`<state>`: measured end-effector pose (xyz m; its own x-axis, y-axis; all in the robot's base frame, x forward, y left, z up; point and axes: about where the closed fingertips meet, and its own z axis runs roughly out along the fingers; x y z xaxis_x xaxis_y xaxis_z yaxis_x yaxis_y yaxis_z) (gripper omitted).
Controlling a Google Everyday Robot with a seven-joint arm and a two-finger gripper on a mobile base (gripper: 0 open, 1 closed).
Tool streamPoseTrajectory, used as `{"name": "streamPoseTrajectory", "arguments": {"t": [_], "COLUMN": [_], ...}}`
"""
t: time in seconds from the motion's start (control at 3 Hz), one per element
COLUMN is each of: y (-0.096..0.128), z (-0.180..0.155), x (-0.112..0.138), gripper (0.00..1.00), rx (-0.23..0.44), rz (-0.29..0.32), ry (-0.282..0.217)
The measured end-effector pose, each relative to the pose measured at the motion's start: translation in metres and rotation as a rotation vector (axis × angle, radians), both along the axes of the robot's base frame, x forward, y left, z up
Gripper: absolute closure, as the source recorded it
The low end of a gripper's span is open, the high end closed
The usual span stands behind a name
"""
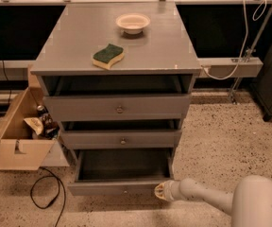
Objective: Close bottom drawer
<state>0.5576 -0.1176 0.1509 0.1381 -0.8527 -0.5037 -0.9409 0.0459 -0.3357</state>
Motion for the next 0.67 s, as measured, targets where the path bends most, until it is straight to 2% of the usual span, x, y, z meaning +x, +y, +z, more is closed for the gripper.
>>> {"name": "streamPoseTrajectory", "arguments": {"t": [0.33, 0.67], "y": [0.0114, 0.0112], "z": [-0.0007, -0.0009], "x": [0.0355, 0.0359], "gripper": [1.00, 1.00], "rx": [0.083, 0.079], "rz": [-0.067, -0.069], "ry": [-0.046, -0.045]}}
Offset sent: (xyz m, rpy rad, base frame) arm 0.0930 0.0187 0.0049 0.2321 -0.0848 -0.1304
